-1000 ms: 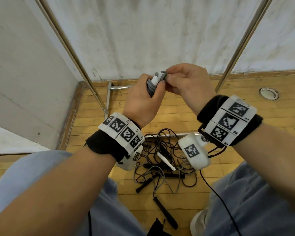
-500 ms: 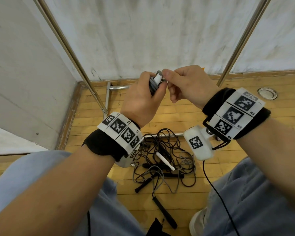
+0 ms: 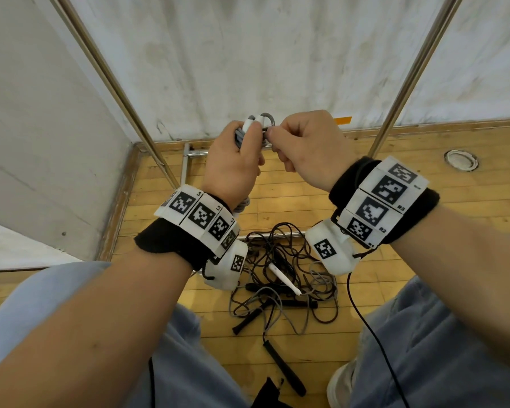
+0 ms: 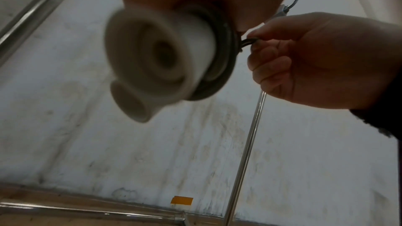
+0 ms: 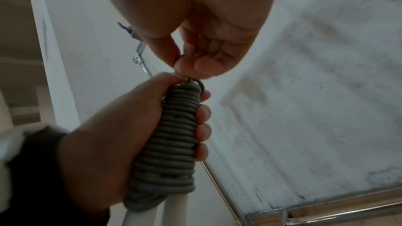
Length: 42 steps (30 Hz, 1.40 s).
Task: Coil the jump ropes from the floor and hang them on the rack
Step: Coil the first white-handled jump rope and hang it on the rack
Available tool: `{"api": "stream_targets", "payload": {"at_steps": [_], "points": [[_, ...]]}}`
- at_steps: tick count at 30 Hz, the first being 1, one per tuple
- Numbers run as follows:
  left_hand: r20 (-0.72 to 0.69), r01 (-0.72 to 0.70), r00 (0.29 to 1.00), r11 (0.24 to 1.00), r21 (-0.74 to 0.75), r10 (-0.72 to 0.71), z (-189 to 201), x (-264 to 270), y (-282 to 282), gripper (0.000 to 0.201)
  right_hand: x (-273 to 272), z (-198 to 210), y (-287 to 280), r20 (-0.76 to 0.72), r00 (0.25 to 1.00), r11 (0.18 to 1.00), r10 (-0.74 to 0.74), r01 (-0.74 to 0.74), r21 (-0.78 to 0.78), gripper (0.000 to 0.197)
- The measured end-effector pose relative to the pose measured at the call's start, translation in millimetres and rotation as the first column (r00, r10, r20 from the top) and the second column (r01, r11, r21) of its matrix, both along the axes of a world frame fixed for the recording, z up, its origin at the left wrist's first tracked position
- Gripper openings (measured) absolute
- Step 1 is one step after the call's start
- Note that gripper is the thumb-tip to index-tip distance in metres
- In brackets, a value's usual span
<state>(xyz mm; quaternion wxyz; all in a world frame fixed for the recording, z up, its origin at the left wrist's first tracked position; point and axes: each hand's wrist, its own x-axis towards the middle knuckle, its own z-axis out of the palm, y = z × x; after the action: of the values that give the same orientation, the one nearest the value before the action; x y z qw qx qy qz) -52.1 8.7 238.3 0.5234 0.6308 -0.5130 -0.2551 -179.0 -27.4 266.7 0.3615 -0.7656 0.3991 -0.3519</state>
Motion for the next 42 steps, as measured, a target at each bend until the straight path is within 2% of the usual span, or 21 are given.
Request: {"api": "stream_targets", "payload": {"at_steps": [2,5,10,14,18,22,25,29,34,36,38,40,42], "points": [[-0.012,0.015,1.000,1.000,0.010,-0.015,0.5,2.2,-0.5,0.022,0.3,-0.1,1.5,-0.017,1.000,1.000,-0.002,0.002,-0.030,0.041],[0.057,0.035,0.998,0.999,0.003,-0.035,-0.4,5.8,-0.9,0.020,-2.6,0.2,0.3,-0.060,0.998,1.000,0.000,0.001,0.008,0.038],[0.146,0.072,0.987,0.997,0.003,-0.071,-3.5,3.5,2.3,0.021,-12.8,0.5,-5.5,-0.241,0.969,0.995,0.050,-0.028,0.092,0.027],[0.066,0.028,0.997,1.000,0.002,-0.028,-1.8,2.5,0.8,0.012,-10.1,5.7,-3.3,-0.324,0.934,0.987,0.151,-0.124,0.102,0.033],[-0.009,0.031,0.999,0.999,-0.016,-0.031,0.6,1.4,1.0,0.010,-3.9,6.2,-1.4,-0.288,0.940,0.982,0.184,-0.162,0.098,0.031],[-0.052,0.023,0.998,1.000,0.016,-0.022,-1.6,0.8,0.1,0.014,-3.3,5.3,-1.9,-0.314,0.932,0.983,0.183,-0.172,0.064,0.028],[-0.072,0.039,0.997,0.999,0.025,-0.038,-2.4,0.3,-0.8,0.015,-6.1,4.9,-0.7,-0.272,0.941,0.979,0.199,-0.179,0.098,0.030],[-0.074,0.137,0.989,0.988,0.076,-0.132,-1.0,4.6,-3.9,0.014,-10.9,0.7,-3.5,-0.205,0.977,0.995,0.062,-0.045,0.084,0.034],[-0.085,0.220,0.974,0.963,0.154,-0.209,-1.7,4.4,-3.8,0.007,-13.1,-2.2,-10.9,-0.127,0.988,0.995,-0.086,0.091,0.031,0.023],[-0.121,0.259,0.963,0.953,0.156,-0.242,1.1,5.3,-2.7,0.002,-10.1,-4.1,-10.4,-0.087,0.989,0.992,-0.118,0.121,0.033,0.021],[-0.117,0.288,0.955,0.946,0.150,-0.272,3.6,6.9,-2.0,0.013,-7.3,-5.0,-9.3,-0.047,0.989,0.989,-0.143,0.145,0.037,0.019],[-0.076,0.300,0.953,0.943,0.140,-0.292,6.5,6.3,0.8,0.020,-6.0,-3.9,-7.8,-0.018,0.991,0.990,-0.134,0.134,0.031,0.017],[-0.006,0.290,0.957,0.951,0.104,-0.291,7.4,3.9,4.2,0.015,-4.8,-2.9,-5.3,-0.005,0.995,0.995,-0.097,0.097,0.024,0.016]]}}
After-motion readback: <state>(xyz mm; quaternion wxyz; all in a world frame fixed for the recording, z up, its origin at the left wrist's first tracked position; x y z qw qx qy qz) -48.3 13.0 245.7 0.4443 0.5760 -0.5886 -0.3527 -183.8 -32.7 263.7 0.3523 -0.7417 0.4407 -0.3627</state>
